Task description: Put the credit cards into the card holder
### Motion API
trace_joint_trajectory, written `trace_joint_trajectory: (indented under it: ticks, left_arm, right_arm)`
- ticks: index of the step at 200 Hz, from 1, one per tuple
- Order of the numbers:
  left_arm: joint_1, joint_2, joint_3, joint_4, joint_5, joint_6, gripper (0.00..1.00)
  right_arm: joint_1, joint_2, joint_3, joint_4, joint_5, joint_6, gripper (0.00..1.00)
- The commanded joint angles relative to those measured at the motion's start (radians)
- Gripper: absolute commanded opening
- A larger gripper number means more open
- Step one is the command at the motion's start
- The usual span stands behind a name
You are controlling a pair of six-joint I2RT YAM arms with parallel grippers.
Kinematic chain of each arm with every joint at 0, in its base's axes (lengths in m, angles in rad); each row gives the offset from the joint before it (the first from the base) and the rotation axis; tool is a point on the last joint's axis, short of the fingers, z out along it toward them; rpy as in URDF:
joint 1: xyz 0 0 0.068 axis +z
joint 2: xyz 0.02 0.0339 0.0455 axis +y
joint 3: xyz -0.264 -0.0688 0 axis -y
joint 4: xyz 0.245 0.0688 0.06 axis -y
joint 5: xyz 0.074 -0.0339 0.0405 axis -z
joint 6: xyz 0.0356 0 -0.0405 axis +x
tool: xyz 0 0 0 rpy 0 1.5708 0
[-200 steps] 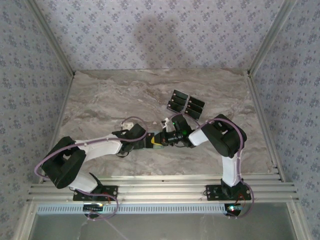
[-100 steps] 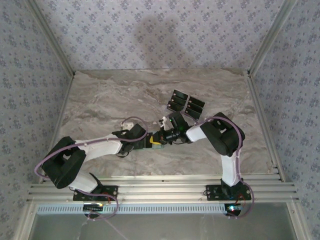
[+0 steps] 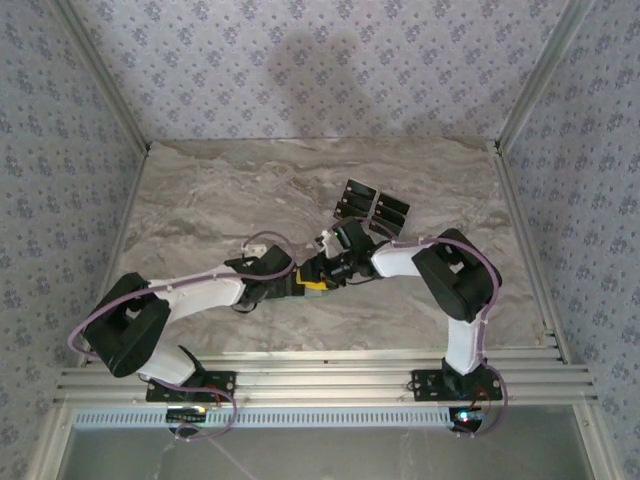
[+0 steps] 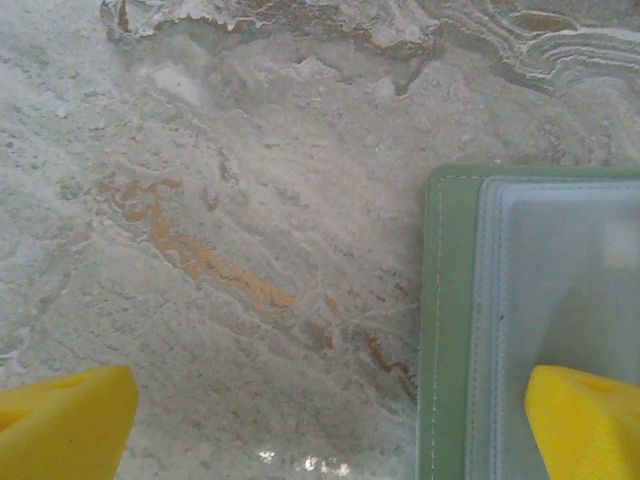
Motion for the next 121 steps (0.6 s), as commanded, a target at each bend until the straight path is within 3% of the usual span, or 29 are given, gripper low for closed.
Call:
trace_joint_trajectory:
  ticks: [1,48,87,121]
  left_arm:
    - [0.013,-0.048,0.046,-0.076,-0.001,0.009,1.00]
    - [0.064,-0.103,0.041,-0.099,0.003,0.018,1.00]
    - [0.114,-0.117,-0.009,-0.106,0.004,0.010,1.00]
    - [0.143,-0.110,-0.051,-0.100,0.012,-0.007,1.00]
  right_arm:
    - [-0.001,-0.068,0.044,-0.217,0.079,-0.083,0.48]
    - [0.026,-0.110,0.137,-0.447,0.257,-0.142,0.44]
    - [0.085,-0.049,0.248,-0.597,0.415,-0.210,0.16]
    - [0.121,0.006,0.326,-0.652,0.494,-0.223,0.09]
